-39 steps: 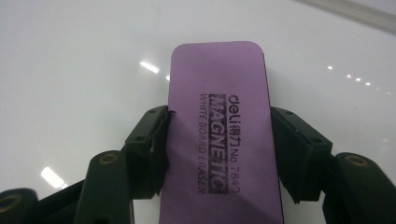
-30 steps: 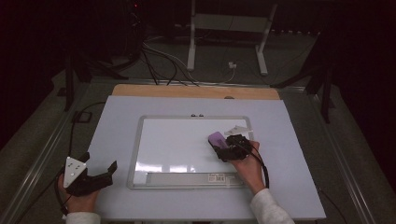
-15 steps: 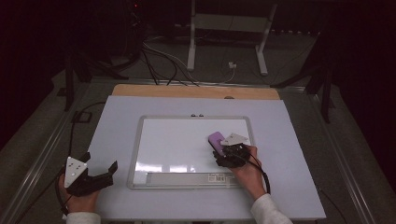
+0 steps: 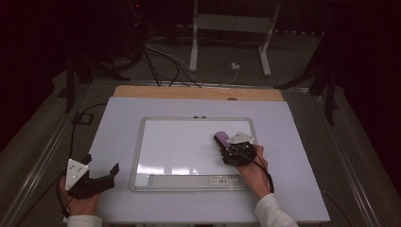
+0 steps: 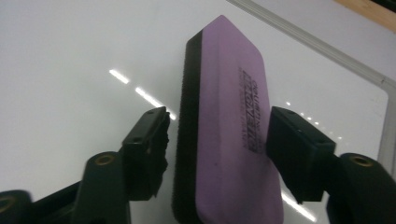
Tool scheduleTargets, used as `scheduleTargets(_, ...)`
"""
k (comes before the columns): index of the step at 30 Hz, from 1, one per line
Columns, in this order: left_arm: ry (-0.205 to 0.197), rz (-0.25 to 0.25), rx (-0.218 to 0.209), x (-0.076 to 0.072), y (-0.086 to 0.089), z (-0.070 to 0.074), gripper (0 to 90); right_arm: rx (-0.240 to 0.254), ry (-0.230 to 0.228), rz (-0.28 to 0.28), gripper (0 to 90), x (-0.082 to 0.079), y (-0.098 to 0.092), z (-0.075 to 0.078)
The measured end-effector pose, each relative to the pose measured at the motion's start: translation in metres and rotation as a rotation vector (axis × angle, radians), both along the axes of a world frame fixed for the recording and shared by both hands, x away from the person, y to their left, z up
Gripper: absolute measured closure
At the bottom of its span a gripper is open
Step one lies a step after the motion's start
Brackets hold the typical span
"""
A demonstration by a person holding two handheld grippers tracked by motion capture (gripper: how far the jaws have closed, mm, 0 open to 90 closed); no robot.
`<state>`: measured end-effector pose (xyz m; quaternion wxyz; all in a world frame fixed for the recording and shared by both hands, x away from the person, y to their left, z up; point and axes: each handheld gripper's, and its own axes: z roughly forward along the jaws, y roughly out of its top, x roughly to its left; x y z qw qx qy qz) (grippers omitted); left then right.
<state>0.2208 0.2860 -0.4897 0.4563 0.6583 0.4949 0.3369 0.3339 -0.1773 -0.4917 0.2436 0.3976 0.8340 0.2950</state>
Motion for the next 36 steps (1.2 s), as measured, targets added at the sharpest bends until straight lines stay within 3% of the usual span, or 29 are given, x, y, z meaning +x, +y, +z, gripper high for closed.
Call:
scheduleTargets(3, 0.000, 0.000, 0.001, 0.000, 0.000, 0.000, 0.6, -0.032, -0.008, -0.003, 41.9, 0.000, 0.002, 0.000)
scheduleTargets(8, -0.001, 0.000, 0.001, 0.000, 0.000, 0.000, 0.6, -0.024, 0.010, -0.027, 43.9, 0.005, -0.001, 0.000)
scheduleTargets(18, -0.001, 0.000, 0.001, 0.000, 0.000, 0.000, 0.6, -0.022, -0.002, -0.039, 54.5, 0.006, -0.001, 0.003)
scheduleTargets(26, -0.002, 0.001, 0.000, 0.000, 0.000, 0.000, 0.6, 0.007, 0.000, -0.073, 62.3, 0.008, -0.008, 0.008)
scheduleTargets(36, -0.001, 0.001, 0.000, 0.000, 0.000, 0.000, 0.6, 0.057, -0.019, -0.101, 63.2, 0.008, -0.012, 0.013)
